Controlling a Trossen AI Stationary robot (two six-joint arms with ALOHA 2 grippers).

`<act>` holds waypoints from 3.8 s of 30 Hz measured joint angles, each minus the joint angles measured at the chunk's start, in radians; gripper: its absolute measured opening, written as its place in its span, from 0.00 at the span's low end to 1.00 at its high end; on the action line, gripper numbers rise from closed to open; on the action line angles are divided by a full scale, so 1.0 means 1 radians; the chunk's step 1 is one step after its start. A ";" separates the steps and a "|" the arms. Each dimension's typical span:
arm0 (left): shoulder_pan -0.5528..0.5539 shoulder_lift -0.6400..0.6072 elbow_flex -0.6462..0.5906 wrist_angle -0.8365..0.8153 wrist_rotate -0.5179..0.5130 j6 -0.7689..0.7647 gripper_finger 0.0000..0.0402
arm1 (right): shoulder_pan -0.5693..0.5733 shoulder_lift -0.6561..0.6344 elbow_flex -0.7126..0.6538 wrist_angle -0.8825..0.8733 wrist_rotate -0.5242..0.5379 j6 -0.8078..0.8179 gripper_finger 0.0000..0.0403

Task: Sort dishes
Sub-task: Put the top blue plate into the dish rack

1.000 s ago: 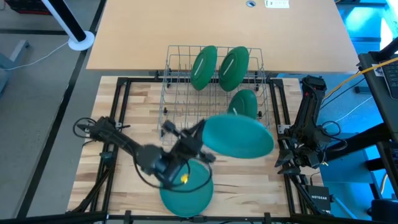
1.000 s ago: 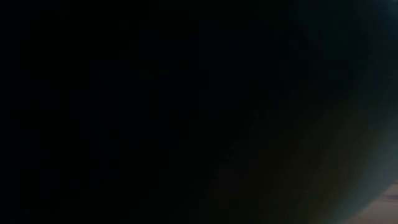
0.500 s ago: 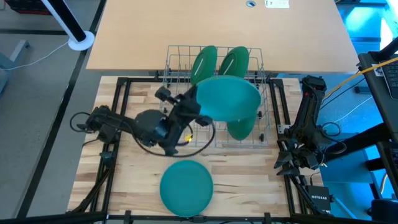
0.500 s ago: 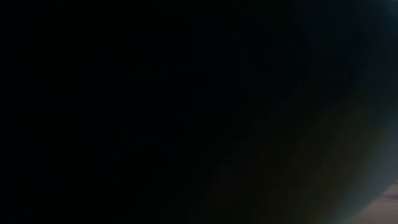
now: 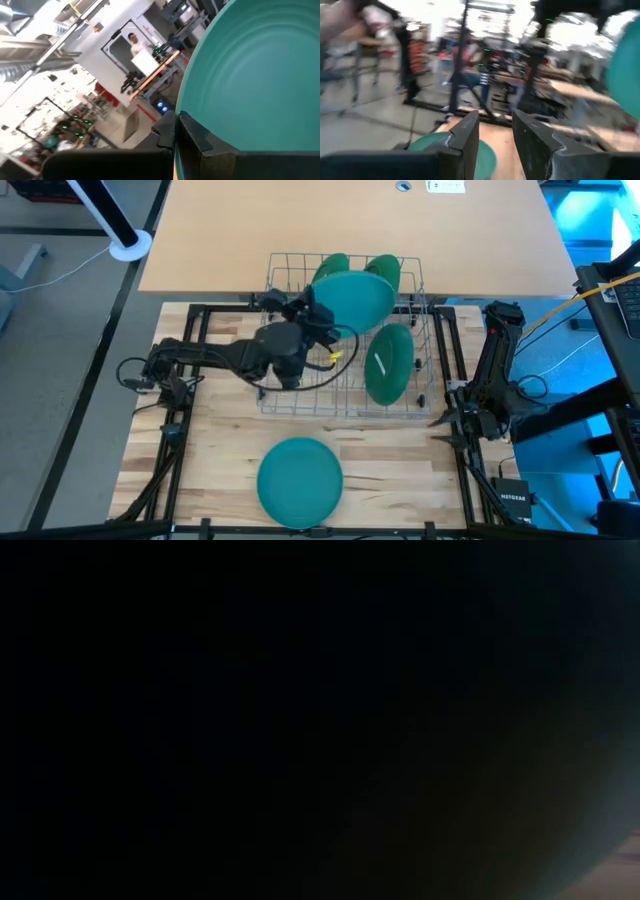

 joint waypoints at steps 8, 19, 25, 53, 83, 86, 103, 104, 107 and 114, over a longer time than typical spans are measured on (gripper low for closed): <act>0.020 0.001 -0.001 -0.247 0.000 -0.191 0.00 | -0.135 -0.003 0.000 0.411 0.001 -0.060 0.30; -0.023 0.001 -0.001 -0.265 0.000 -0.231 0.00 | -0.297 -0.017 0.175 0.471 -0.009 -0.902 0.30; -0.070 0.001 -0.001 -0.264 0.000 -0.267 0.00 | -0.388 -0.016 0.380 0.277 0.086 -1.193 0.30; -0.111 0.001 -0.001 -0.264 -0.001 -0.284 0.00 | -0.656 0.068 1.040 -1.232 -0.165 -0.599 0.30; -0.124 0.002 -0.001 -0.265 -0.001 -0.335 0.00 | -1.247 0.324 1.105 -1.421 -0.526 -0.128 0.30; -0.125 0.002 -0.001 -0.264 0.001 -0.336 0.00 | -1.247 0.323 1.105 -1.401 -0.518 -0.128 0.30; -0.164 0.025 -0.002 -0.266 -0.005 -0.342 0.00 | -1.382 0.453 1.104 -1.302 -0.610 -0.221 0.30; -0.168 0.025 -0.002 -0.267 -0.009 -0.341 0.00 | -1.389 0.462 1.104 -1.301 -0.630 -0.255 0.29; -0.184 0.025 -0.003 -0.267 -0.009 -0.333 0.00 | -1.393 0.484 1.106 -1.286 -0.654 -0.352 0.22; -0.219 0.028 -0.005 -0.271 0.002 -0.314 0.00 | -1.392 0.492 1.108 -1.208 -0.620 -0.502 0.08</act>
